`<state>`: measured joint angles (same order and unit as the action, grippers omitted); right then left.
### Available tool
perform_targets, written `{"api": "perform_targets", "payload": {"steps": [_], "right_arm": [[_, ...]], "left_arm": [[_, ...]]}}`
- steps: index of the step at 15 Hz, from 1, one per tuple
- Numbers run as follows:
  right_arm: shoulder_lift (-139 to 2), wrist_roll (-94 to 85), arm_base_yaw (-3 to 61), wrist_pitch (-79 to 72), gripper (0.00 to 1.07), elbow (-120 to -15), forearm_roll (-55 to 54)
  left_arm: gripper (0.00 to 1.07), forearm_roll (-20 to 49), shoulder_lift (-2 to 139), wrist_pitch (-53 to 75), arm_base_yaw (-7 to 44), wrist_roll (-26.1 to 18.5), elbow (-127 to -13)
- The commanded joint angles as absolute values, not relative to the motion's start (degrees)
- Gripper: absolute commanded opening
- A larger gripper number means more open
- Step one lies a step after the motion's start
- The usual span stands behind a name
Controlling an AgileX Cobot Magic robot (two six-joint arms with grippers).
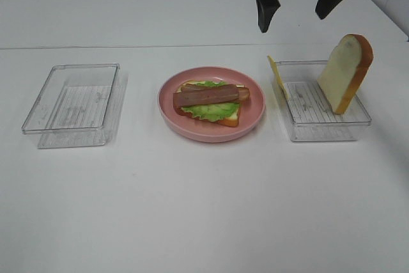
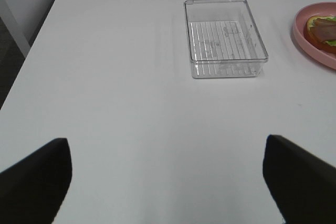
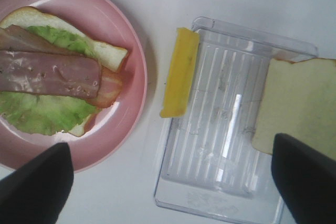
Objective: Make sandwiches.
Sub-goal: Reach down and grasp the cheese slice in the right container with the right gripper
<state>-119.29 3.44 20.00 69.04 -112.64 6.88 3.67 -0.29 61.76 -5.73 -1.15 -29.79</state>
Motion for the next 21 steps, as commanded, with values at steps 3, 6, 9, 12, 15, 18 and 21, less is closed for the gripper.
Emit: {"api": "perform_targets", "payload": {"steps": [3, 6, 9, 12, 15, 18, 21], "right_arm": [[-125.9, 1.3, 19.8, 66.8, 0.99, -112.6, 4.0], [-129.9, 0.4, 19.7, 65.4, 0.99, -112.6, 2.8], [-132.2, 0.4, 19.7, 63.7, 0.98, -112.6, 3.1], [-134.3, 0.5, 18.4, 63.0, 0.97, -112.6, 3.3], [-134.2, 0.4, 17.1, 62.3, 0.94, -112.6, 2.6], [-134.3, 1.7, 17.0, 60.4, 0.80, -112.6, 3.8], [-134.3, 3.5, 17.0, 60.3, 0.58, -112.6, 5.8]], "left_arm": [[0.91, 3.8, -1.1, 61.6, -6.0, -1.3, -29.7], [0.91, 3.8, -1.1, 61.6, -6.0, -1.3, -29.7], [0.91, 3.8, -1.1, 61.6, -6.0, -1.3, -29.7], [0.91, 3.8, -1.1, 61.6, -6.0, -1.3, -29.7], [0.91, 3.8, -1.1, 61.6, -6.0, -1.3, -29.7], [0.91, 3.8, -1.1, 61.6, -6.0, -1.3, -29.7], [0.91, 3.8, -1.1, 61.6, -6.0, -1.3, -29.7]]}}
